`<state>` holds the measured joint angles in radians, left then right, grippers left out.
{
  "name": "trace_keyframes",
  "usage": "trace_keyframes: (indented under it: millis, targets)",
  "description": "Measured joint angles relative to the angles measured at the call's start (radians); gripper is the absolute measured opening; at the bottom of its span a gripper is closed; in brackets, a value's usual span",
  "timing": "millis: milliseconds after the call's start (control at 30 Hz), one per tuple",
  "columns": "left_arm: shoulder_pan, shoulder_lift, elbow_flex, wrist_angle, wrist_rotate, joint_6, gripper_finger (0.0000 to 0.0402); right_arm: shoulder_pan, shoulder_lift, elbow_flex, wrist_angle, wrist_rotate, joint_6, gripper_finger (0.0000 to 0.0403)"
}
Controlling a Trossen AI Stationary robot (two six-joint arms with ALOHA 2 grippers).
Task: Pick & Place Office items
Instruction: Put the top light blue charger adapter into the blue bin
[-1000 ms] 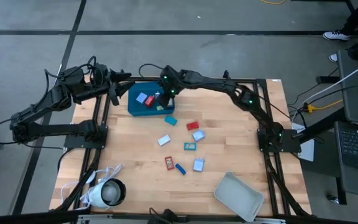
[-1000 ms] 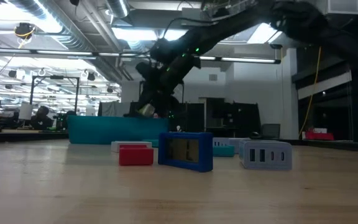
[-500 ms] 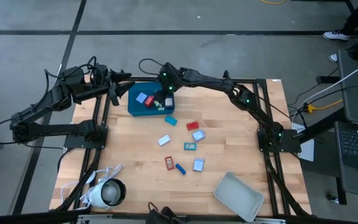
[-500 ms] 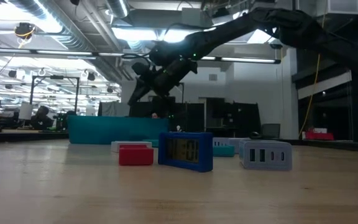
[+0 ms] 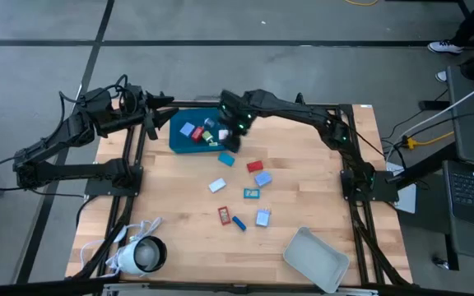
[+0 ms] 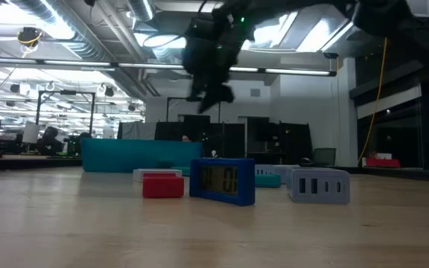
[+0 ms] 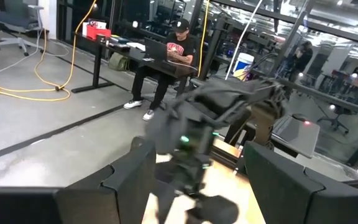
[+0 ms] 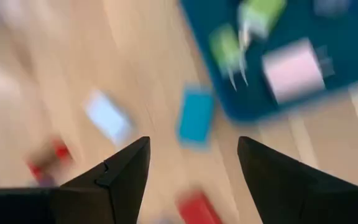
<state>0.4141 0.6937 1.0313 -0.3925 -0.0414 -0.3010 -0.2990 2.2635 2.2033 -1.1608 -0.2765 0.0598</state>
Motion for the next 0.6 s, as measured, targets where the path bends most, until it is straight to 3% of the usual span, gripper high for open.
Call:
trace_keyframes:
  millis: [133,433,600]
  targets:
    - [0.000,0.000,0.000,0.000,0.000,0.009,0.0239,0.045,-0.059,-0.107,-0.122,0.046,-0.101,0.0247]
    - [0.000,0.000,0.000,0.000,0.000,0.009,0.0239,0.108,-0.306,-0.562,0.059,0.025,-0.245,0.0247]
    - [0.000,0.000,0.000,0.000,0.001,0.004,0.0239,0.121,-0.364,-0.704,0.061,0.054,-0.382,0.0247]
